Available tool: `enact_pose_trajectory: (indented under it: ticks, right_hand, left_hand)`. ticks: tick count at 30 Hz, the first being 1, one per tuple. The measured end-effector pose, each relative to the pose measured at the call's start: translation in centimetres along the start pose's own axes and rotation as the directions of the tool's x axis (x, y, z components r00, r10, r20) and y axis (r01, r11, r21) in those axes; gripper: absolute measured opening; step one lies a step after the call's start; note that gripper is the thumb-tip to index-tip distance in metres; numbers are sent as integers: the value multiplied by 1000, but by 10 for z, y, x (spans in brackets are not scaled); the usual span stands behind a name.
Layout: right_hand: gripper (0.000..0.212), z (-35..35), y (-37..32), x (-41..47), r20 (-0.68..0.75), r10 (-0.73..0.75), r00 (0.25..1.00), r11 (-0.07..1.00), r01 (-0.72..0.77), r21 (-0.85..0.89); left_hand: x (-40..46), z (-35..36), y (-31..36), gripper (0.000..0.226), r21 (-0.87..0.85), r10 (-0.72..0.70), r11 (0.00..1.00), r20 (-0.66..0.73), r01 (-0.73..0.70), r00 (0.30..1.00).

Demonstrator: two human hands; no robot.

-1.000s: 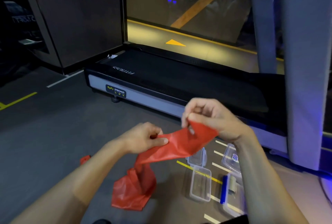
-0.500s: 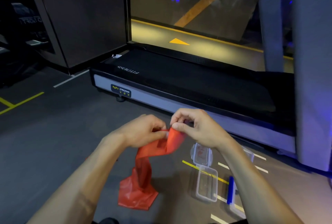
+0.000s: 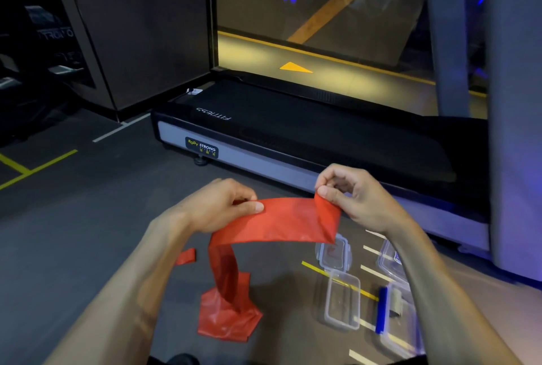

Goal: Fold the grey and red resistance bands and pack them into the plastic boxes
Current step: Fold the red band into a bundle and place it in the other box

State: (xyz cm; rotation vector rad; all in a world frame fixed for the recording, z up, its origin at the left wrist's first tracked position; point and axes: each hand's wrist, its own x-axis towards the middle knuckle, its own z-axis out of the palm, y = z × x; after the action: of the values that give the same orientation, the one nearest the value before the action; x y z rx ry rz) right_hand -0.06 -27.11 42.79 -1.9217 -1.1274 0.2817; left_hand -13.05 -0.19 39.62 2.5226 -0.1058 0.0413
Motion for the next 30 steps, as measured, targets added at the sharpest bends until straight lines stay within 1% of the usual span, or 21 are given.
enact_pose_trajectory:
  ticks: [4,7,10,13,15,16,18,23,26,30]
  right_hand:
    - [13,2,-6,-2,13,-16,1000,1000,16,-19]
    - [11,7,-14,-2,20,-50,999,998,50,-30]
    - [7,19,-26,1,71,-91,993,992,97,-82]
    - [7,35,-33,5,117,-167,979,969,185,-164]
    - [6,42,-31,8,137,-193,972,962,215,-170]
    - [5,45,-29,9,142,-190,972,966,211,-152]
    - [4,47,-23,9,146,-176,973,973,195,-125]
    - [7,48,-23,8,160,-90,983,996,85,36]
    - [3,48,-21,10,148,-73,986,996,79,-34]
    - [7,48,-24,11,129,-65,989,989,81,-120]
  left_hand:
    - [2,3,7,37,2,18,1000,5,-18,1000]
    - [3,4,11,37,32,37,999,-5,-37,999]
    - [5,6,17,34,66,55,996,2,-55,999]
    - [7,8,25,31,128,90,988,6,-90,996]
    - [7,10,28,38,136,103,986,0,-102,995]
    - [6,11,28,43,135,107,985,-6,-105,994]
    - [6,12,29,45,125,120,985,-18,-116,993]
    - [3,11,33,30,42,185,982,-22,-184,982]
    - [3,12,33,31,40,171,985,-40,-170,984]
    - [3,16,30,33,39,124,992,-104,-121,987]
